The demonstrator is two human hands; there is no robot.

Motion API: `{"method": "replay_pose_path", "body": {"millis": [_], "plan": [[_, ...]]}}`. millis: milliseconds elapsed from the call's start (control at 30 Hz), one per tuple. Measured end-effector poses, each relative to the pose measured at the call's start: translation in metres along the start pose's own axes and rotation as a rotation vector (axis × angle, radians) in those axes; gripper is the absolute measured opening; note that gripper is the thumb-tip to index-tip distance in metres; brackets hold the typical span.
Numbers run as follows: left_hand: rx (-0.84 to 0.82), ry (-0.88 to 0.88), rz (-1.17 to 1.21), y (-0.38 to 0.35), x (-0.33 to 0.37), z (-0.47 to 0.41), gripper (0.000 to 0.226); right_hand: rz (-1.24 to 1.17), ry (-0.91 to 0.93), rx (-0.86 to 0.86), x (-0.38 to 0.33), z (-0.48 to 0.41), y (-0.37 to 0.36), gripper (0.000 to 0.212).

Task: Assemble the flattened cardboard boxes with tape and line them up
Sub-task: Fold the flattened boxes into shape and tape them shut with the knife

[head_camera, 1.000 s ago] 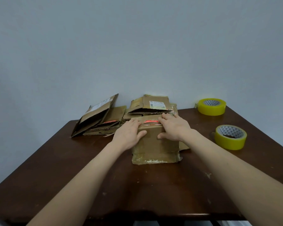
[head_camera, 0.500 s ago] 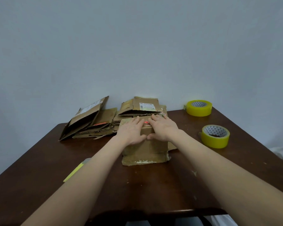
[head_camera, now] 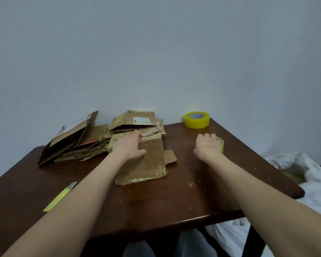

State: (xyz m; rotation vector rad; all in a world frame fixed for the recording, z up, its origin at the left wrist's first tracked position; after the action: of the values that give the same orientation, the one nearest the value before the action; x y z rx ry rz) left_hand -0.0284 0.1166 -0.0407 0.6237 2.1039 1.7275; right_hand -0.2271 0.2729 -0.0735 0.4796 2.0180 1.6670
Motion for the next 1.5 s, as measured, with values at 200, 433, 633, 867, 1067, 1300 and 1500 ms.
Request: {"method": "replay_pose_path", "body": {"millis": [200,433,633,867,1067,1300,1500], "plan": [[0.003,-0.026,-0.001,0.003,-0.004,0.008,0.076,0.098,0.022,-0.006,0.016,0.005,-0.011,0.031],[0.031,-0.028,0.040,0.007,-0.024,0.006,0.076,-0.459,0.204,0.358,-0.045,-0.019,0.065,0.033],[0.006,-0.022,0.203,0.014,-0.031,0.004,0.079,-0.710,0.522,0.321,-0.141,-0.057,0.118,0.031],[0.019,0.220,1.062,0.047,-0.067,-0.008,0.040,-0.693,0.632,0.136,-0.189,-0.083,0.096,0.023],[-0.226,0.468,1.326,0.031,-0.065,-0.028,0.028,-0.776,0.624,0.135,-0.194,-0.090,0.091,0.006],[-0.061,0.516,1.328,0.034,-0.080,-0.031,0.030,-0.837,0.735,-0.085,-0.182,-0.074,0.081,0.043],[0.014,0.538,1.200,0.036,-0.096,-0.030,0.030,-1.087,0.681,-0.058,-0.170,-0.073,0.072,0.043]]}}
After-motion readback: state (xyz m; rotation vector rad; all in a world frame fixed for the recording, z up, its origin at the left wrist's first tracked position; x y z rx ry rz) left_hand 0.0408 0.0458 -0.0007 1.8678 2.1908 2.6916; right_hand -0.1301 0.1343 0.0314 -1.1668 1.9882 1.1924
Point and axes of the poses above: each hand's wrist, its own z-axis away from the middle knuckle, its own y-axis out of the back of the hand, x = y × z, the point moved 8 cm from there along -z, towards the middle knuckle, and after that the axes turned 13 degrees about y, right-handed, at the moved point
